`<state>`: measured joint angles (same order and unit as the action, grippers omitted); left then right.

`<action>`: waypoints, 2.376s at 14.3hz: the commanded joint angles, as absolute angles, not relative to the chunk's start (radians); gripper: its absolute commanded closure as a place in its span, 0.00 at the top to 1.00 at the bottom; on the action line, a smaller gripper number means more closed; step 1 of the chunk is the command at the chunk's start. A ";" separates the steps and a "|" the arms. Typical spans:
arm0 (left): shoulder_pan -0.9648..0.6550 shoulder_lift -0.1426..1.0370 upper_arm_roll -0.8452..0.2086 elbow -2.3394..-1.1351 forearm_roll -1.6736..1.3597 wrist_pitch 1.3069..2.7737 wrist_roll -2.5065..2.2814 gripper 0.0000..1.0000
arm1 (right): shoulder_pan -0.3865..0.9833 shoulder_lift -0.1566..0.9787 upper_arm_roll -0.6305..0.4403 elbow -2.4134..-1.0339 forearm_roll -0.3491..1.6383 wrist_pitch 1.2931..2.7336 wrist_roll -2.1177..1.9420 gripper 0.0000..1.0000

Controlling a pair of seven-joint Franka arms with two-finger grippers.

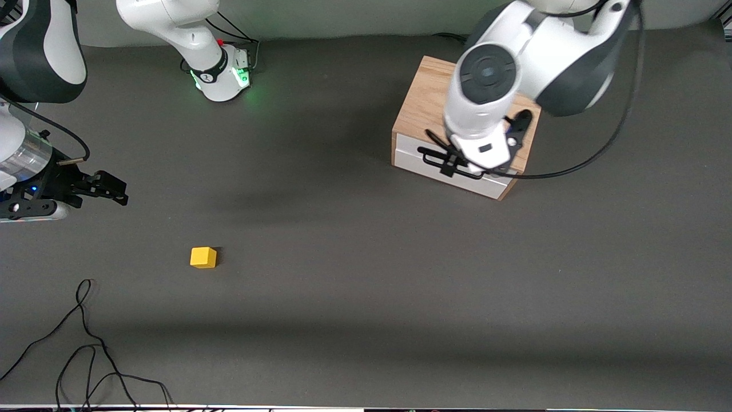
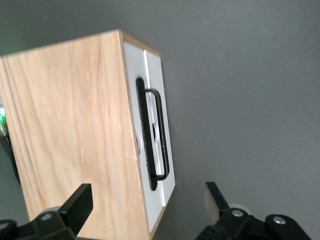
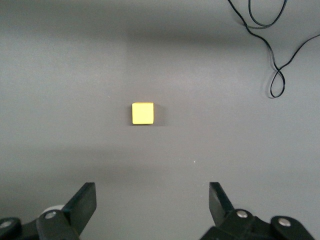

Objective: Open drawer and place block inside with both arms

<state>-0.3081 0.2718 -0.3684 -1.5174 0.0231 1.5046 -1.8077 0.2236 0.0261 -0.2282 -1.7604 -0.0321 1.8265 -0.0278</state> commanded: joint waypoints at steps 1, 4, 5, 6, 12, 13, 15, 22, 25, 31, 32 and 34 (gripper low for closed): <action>-0.333 0.284 -0.359 -1.535 0.040 1.526 -1.881 1.00 | 0.229 0.055 -0.229 -1.744 -0.049 1.821 0.000 1.00; -0.330 0.281 -0.357 -1.621 0.041 1.587 -1.879 1.00 | 0.230 0.066 -0.227 -1.746 -0.048 1.827 0.002 1.00; -0.330 0.278 -0.359 -1.662 0.043 1.620 -1.881 1.00 | 0.230 0.069 -0.227 -1.746 -0.048 1.828 0.002 1.00; -0.330 0.273 -0.357 -1.701 0.043 1.649 -1.879 1.00 | 0.230 0.071 -0.227 -1.746 -0.048 1.830 0.002 1.00; -0.327 0.288 -0.356 -1.831 0.064 1.798 -1.879 1.00 | 0.229 0.087 -0.227 -1.741 -0.046 1.853 -0.002 1.00; -0.325 0.293 -0.356 -1.845 0.064 1.822 -1.879 1.00 | 0.229 0.092 -0.227 -1.741 -0.046 1.858 -0.003 1.00; -0.321 0.320 -0.353 -1.848 0.084 1.839 -1.879 1.00 | 0.229 0.097 -0.227 -1.743 -0.040 1.858 -0.003 1.00; -0.321 0.368 -0.351 -1.839 0.115 1.876 -1.879 1.00 | 0.229 0.164 -0.222 -1.746 -0.025 1.948 0.002 1.00; -0.319 0.390 -0.350 -1.841 0.123 1.893 -1.879 1.00 | 0.230 0.202 -0.221 -1.744 -0.014 1.993 0.003 1.00; -0.319 0.417 -0.348 -1.838 0.156 1.916 -1.879 1.00 | 0.229 0.264 -0.222 -1.746 0.003 2.054 0.000 1.00; -0.321 0.417 -0.347 -1.833 0.160 1.916 -1.879 1.00 | 0.227 0.273 -0.221 -1.746 0.003 2.063 -0.005 1.00; -0.322 0.432 -0.342 -1.807 0.166 1.920 -1.878 1.00 | 0.227 0.297 -0.222 -1.744 0.008 2.089 -0.003 1.00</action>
